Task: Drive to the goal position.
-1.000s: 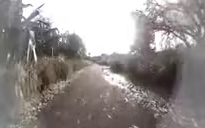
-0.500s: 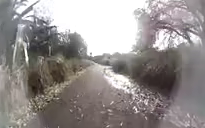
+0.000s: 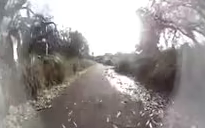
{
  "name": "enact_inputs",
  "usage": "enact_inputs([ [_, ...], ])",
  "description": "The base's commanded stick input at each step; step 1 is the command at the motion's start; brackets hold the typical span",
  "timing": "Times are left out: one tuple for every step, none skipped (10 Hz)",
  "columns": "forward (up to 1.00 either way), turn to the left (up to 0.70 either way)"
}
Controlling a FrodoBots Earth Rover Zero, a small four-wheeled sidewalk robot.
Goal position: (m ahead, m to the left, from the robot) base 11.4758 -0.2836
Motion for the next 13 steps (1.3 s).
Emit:
enact_inputs([
  [0.70, -0.33],
  [0.70, -0.06],
  [0.70, 0.00],
  [0.70, 0.00],
  [0.70, 0.00],
  [0.70, 0.00],
  [0.70, 0.00],
  [0.70, 0.00],
  [0.70, 0.00],
  [0.70, 0.00],
  [0.70, 0.00],
  [0.70, 0.00],
  [0.70, 0.00],
])
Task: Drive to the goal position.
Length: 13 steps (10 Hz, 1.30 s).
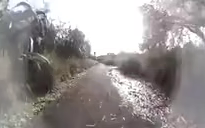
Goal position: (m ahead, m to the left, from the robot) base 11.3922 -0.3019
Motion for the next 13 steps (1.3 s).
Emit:
enact_inputs([
  [0.70, 0.00],
  [0.70, 0.00],
  [0.70, 0.00],
  [0.70, 0.00],
  [0.70, 0.00],
  [0.70, 0.00],
  [0.70, 0.00],
  [0.70, 0.00],
  [0.70, 0.00],
  [0.70, 0.00],
  [0.70, 0.00],
  [0.70, -0.11],
  [0.70, -0.31],
])
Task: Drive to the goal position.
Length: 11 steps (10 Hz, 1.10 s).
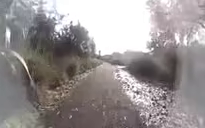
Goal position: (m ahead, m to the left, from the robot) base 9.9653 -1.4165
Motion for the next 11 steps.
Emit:
enact_inputs([
  [0.70, -0.34],
  [0.70, -0.35],
  [0.70, -0.35],
  [0.70, -0.35],
  [0.70, -0.35],
  [0.70, -0.35],
  [0.70, -0.35],
  [0.70, -0.28],
  [0.70, -0.15],
  [0.70, -0.04],
  [0.70, 0.00],
])
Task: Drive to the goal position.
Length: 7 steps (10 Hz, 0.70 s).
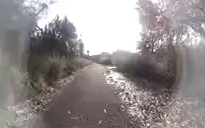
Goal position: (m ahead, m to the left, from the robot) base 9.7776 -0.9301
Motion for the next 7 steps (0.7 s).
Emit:
enact_inputs([
  [0.70, 0.00],
  [0.70, 0.00],
  [0.70, 0.00],
  [0.70, 0.00],
  [0.70, 0.00],
  [0.70, 0.00],
  [0.70, 0.00],
])
